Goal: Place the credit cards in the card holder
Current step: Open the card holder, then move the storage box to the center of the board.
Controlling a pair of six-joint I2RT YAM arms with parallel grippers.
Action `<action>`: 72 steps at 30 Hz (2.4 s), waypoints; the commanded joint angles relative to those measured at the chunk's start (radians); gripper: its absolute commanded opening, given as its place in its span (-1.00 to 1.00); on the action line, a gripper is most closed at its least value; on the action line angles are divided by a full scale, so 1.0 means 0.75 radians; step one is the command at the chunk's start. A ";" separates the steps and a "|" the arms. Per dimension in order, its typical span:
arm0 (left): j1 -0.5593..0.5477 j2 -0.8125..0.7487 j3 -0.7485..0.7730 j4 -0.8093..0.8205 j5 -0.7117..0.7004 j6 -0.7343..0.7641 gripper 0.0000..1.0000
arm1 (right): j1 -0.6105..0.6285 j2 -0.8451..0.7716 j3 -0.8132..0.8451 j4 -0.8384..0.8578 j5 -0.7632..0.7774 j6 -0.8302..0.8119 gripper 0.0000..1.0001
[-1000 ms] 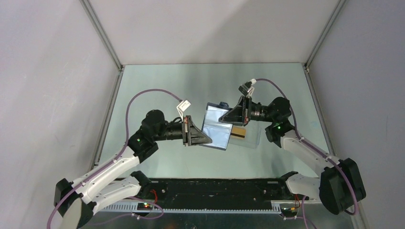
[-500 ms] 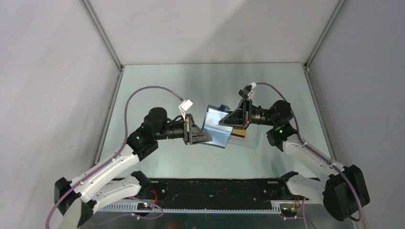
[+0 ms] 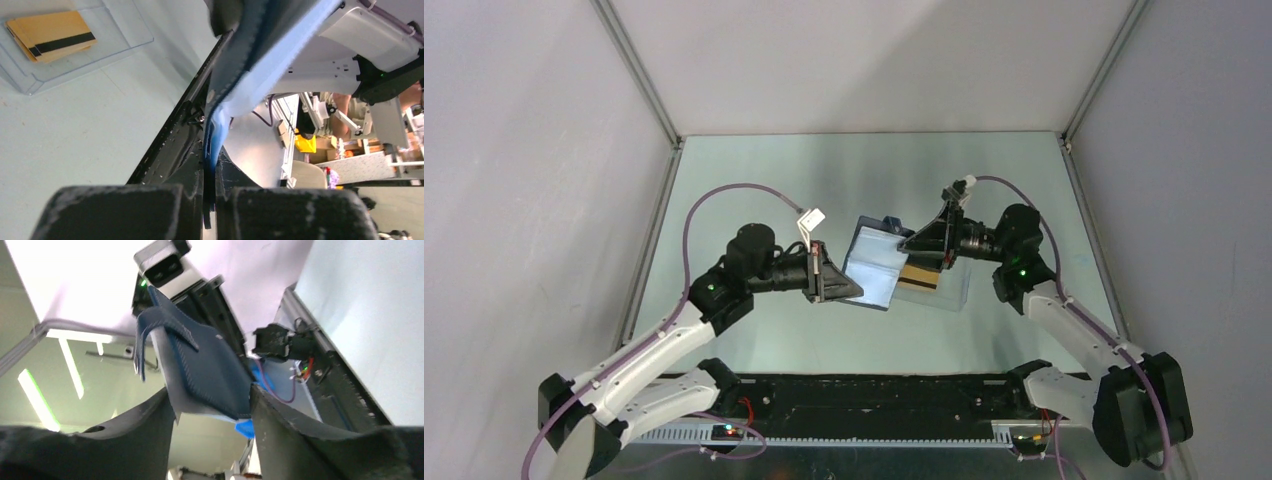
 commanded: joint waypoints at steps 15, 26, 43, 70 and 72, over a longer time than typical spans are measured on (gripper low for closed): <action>0.054 0.072 -0.110 0.040 0.030 -0.547 -1.00 | -0.107 -0.045 0.033 -0.587 0.025 -0.615 0.93; 0.064 0.091 -0.034 0.103 0.084 -0.596 -1.00 | 0.026 -0.061 0.020 -0.591 0.108 -0.633 0.98; 0.060 0.014 -0.115 0.164 0.117 -0.652 -1.00 | 0.140 0.259 0.046 0.227 0.036 -0.156 -0.09; 0.059 0.014 -0.118 0.247 0.118 -0.679 -1.00 | 0.205 0.290 0.050 0.266 -0.009 -0.199 -0.40; 0.059 0.015 -0.126 0.248 0.122 -0.672 -1.00 | 0.195 0.281 0.056 0.245 -0.005 -0.211 -0.55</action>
